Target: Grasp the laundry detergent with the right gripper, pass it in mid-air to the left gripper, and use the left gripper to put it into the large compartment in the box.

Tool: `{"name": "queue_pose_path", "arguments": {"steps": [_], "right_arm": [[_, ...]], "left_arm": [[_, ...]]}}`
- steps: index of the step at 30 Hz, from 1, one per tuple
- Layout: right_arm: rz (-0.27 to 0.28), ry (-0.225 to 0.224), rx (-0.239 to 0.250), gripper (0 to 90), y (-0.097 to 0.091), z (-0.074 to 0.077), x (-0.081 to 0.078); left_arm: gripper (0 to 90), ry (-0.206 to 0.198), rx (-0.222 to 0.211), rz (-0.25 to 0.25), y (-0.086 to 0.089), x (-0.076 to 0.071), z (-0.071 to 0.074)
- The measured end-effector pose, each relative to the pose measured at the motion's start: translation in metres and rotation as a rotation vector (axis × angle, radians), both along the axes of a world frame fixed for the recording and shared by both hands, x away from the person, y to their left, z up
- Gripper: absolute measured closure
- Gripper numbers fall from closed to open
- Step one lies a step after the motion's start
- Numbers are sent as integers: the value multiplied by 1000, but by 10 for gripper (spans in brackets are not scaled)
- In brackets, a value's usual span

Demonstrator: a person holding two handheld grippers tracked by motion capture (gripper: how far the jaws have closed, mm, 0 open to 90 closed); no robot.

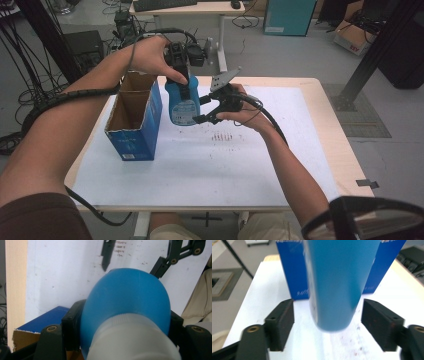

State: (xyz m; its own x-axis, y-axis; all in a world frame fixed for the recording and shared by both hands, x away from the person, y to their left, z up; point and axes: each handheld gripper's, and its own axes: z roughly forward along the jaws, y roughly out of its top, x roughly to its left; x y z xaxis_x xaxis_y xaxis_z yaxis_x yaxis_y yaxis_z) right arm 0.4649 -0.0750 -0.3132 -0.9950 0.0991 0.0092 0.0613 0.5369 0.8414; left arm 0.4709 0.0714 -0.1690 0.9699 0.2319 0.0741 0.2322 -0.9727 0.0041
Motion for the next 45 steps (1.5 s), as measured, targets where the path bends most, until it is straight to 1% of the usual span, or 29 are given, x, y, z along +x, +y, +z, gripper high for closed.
{"name": "queue_pose_path", "arguments": {"steps": [1,2,4,5,6,7,8,9,10,13,15,16,17,18,20,23,24,26,28,29,33,36,39,40,41,42,43,44,45], "right_arm": [[-11,-5,-10,228,-1,0,0],[-39,-9,-23,222,-3,-1,0],[-53,26,-45,182,-7,-2,1],[-71,32,-55,161,-10,-2,2],[-101,54,-57,135,-13,-4,1],[-96,51,-63,116,-15,-5,3],[-116,61,-63,84,-18,-6,2],[-149,60,-84,56,-19,-6,0],[-145,30,-106,64,-22,-7,0],[-146,35,-138,65,-30,-9,-1],[-168,36,-156,64,-35,-10,-3],[-167,42,-170,69,-37,-10,-4],[-168,37,-190,75,-39,-9,-6],[-172,24,-198,75,-41,-9,-7],[-184,33,-195,75,-45,-8,-10],[-192,29,-209,75,-52,-7,-12],[-205,42,-221,78,-54,-7,-14],[-190,54,-244,92,-58,-6,-16],[-203,60,-241,92,-63,-5,-18],[-196,57,-246,91,-65,-4,-17],[-200,64,-255,91,-74,-1,-19],[-196,72,-268,88,-79,1,-19],[-200,87,-254,83,-85,3,-20],[-199,81,-258,83,-87,4,-21],[-215,82,-257,82,-88,4,-22],[-210,78,-262,82,-90,5,-22],[-220,81,-266,82,-91,6,-23],[-212,71,-273,82,-93,6,-23],[-225,73,-278,82,-93,7,-24]], "left_arm": [[354,0,-2,6,0,0,1],[354,-2,-3,12,1,0,1],[354,-7,1,20,1,0,3],[354,-8,1,33,2,1,5],[354,-15,2,38,2,1,6],[354,-17,4,44,3,2,7],[354,-21,5,56,3,2,7],[354,-19,7,66,4,2,8],[354,-23,12,71,4,3,9],[354,-21,16,98,6,5,13],[354,-20,13,134,8,5,15],[353,-23,14,151,8,6,17],[354,-23,15,164,9,6,19],[354,-37,-5,195,9,4,19],[354,-51,1,218,11,5,25],[354,-57,-1,273,15,7,35],[354,-57,-3,294,17,7,39],[354,-60,-9,329,21,7,46],[354,-67,-5,355,24,7,54],[354,-67,-3,374,26,7,58],[354,-74,-2,449,35,7,71],[354,-78,-3,521,43,8,79],[354,-85,-5,592,52,8,88],[354,-85,-7,620,55,8,91],[354,-88,-6,638,58,9,94],[354,-93,-9,664,62,9,98],[354,-89,-9,678,64,9,100],[354,-90,-10,697,66,9,102],[354,-93,-11,712,69,9,105]]}}
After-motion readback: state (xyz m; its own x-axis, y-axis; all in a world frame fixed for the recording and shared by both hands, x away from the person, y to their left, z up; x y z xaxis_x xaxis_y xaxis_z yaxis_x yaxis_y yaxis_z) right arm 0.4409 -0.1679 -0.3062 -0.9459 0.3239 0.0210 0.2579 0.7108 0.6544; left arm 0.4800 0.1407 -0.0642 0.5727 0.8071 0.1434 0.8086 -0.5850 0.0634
